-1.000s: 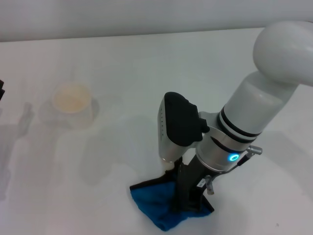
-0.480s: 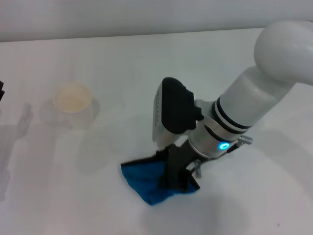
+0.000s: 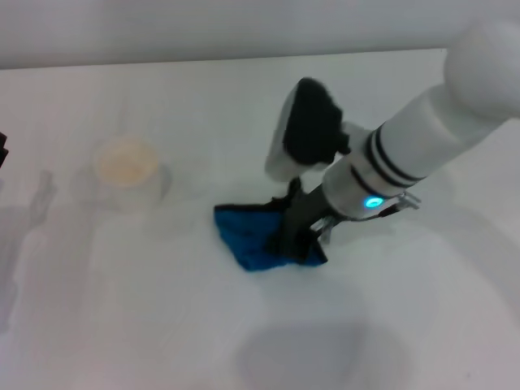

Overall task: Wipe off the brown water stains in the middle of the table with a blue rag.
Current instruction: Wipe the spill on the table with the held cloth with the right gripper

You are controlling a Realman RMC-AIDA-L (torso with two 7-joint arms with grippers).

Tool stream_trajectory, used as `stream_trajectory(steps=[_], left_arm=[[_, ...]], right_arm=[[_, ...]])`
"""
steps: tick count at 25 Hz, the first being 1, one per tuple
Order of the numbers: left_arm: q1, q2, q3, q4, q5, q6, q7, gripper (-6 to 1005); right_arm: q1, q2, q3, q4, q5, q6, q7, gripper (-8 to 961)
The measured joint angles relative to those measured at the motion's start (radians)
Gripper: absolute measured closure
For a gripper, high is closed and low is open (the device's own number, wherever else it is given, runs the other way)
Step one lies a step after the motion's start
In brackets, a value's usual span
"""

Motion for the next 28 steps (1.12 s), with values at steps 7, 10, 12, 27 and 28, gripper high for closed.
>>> stream_trajectory(steps=[7,10,12,27,28], left_arm=[[-0.003,0.0,0.0,0.0,0.0,0.0,0.0,106],[-0.003,0.0,0.0,0.0,0.0,0.0,0.0,107],[-0.003,0.0,0.0,0.0,0.0,0.0,0.0,107],[-0.009,0.002,0.0,0.0,-0.009,0.0,0.0,107],[-0.012,0.002,0.0,0.0,-0.01,0.0,0.0,107]], right_arm=[[-0.011,-0.009,0.151,0.013,-0.137,-0.029,-0.003,898],[-0.018,-0.012,0.206,0.003,-0.165,-0.07,-0.007,898],[-0.024,-0.013,0.234,-0.014,-0.19,-0.098,-0.008,898],[-0.045,0.001,0.194,-0.165,-0.222,-0.48,-0.01,897],[-0.042,0.002,0.178,-0.167,-0.214,-0.502,-0.01,897]])
